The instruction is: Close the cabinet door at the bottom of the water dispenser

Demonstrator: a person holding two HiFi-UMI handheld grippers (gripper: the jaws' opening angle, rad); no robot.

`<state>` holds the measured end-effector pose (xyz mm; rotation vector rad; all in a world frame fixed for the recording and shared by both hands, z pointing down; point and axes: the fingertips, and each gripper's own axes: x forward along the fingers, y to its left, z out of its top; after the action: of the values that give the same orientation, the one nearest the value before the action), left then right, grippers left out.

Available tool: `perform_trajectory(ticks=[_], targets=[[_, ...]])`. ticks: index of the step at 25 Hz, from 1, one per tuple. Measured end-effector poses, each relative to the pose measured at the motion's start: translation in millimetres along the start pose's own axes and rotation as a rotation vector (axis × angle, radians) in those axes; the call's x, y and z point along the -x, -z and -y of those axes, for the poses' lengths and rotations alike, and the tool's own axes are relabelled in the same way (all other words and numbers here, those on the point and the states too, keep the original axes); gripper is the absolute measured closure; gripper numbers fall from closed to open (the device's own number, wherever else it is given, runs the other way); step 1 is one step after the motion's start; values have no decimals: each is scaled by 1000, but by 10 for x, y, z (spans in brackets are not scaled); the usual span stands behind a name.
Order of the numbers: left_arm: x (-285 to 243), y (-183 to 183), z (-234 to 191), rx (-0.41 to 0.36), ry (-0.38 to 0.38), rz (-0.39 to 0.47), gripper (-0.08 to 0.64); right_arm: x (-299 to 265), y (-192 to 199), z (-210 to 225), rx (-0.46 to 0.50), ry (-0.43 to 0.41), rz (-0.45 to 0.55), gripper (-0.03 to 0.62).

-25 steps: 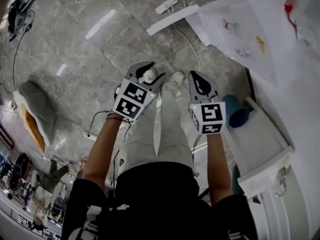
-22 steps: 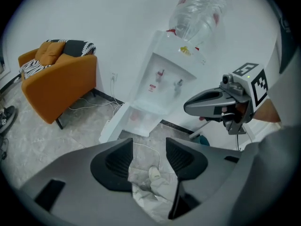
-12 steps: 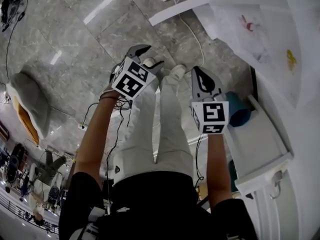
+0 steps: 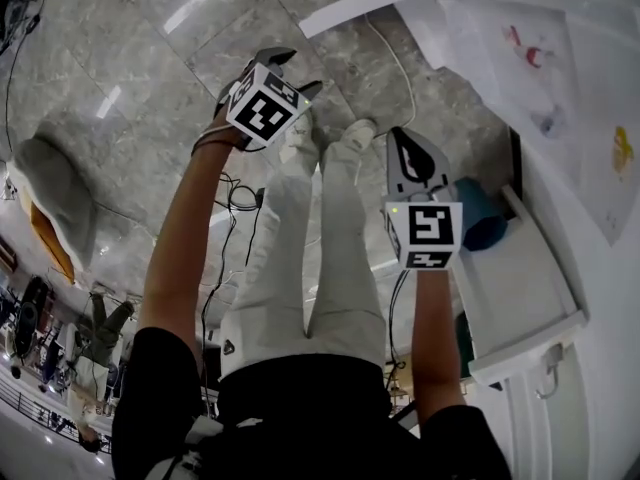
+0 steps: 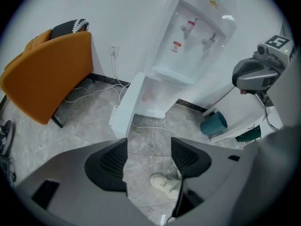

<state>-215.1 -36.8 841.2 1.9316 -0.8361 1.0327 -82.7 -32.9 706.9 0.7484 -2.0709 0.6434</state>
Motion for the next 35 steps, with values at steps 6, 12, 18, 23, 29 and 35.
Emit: perform_trajectory(ticks=[6, 12, 18, 23, 29, 35], targets=[[-265, -20, -356, -18, -54, -51, 270, -123, 47, 17, 8, -2, -7, 557], [-458, -185, -603, -53, -80, -46, 267, -212, 113, 50, -15, -7, -20, 557], [-623, -234, -666, -72, -80, -70, 266, -290, 207, -21, -5, -41, -41, 557], [-668, -231, -612, -74, -65, -75, 267, -289, 230, -24, -2, -46, -40, 557], [-668, -238, -596, -79, -76, -79, 267, -258, 293, 30, -20, -30, -34, 557], [-713, -164, -460, -109, -73, -107, 265, -204, 423, 71, -42, -15, -32, 557]])
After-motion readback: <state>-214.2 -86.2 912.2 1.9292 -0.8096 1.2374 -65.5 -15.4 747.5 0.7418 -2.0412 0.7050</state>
